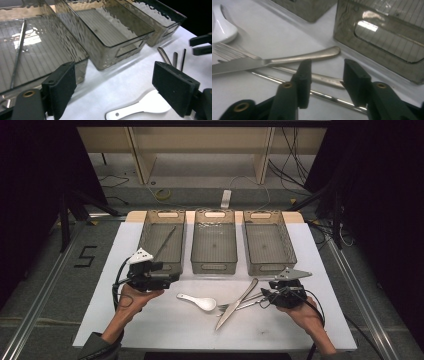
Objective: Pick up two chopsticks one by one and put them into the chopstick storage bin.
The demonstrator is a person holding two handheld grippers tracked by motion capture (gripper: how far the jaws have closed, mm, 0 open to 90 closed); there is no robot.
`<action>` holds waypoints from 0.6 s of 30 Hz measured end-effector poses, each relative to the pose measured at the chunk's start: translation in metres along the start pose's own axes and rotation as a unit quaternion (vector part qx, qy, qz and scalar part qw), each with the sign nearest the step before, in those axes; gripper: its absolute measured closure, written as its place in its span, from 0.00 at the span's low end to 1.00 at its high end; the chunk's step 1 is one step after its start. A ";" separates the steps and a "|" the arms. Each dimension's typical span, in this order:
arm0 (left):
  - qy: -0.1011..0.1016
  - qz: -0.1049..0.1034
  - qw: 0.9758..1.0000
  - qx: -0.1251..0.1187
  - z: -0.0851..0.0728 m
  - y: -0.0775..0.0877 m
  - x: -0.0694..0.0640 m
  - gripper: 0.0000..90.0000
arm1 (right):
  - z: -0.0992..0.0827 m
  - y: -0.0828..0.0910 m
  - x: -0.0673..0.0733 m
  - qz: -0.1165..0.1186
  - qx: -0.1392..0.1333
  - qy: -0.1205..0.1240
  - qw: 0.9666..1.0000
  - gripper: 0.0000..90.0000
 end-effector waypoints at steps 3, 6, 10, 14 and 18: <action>-0.002 -0.005 1.000 -0.001 -0.003 0.001 -0.006 0.21 | -0.003 -0.006 -0.004 -0.008 0.013 0.001 1.000 0.79; -0.006 -0.007 1.000 0.003 -0.006 0.001 -0.011 0.20 | -0.006 -0.011 -0.009 -0.013 0.027 0.001 1.000 0.87; -0.010 -0.011 1.000 0.003 -0.008 0.002 -0.017 0.20 | -0.009 -0.017 -0.015 -0.021 0.043 0.000 0.999 0.95; -0.012 -0.017 1.000 0.002 -0.010 0.004 -0.022 0.20 | -0.013 -0.022 -0.021 -0.033 0.060 0.000 0.998 1.00; -0.016 -0.018 1.000 0.008 -0.012 0.003 -0.024 0.20 | -0.016 -0.025 -0.025 -0.039 0.075 -0.005 0.996 1.00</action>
Point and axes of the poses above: each handheld gripper's, and its own axes: y roughly backward along the jaws, z roughly out of its top, x roughly to its left, the point moved 3 cm from there along -y, roughly forward along the jaws, and after that the axes turned 8 degrees about -z, right-handed, at the moved point
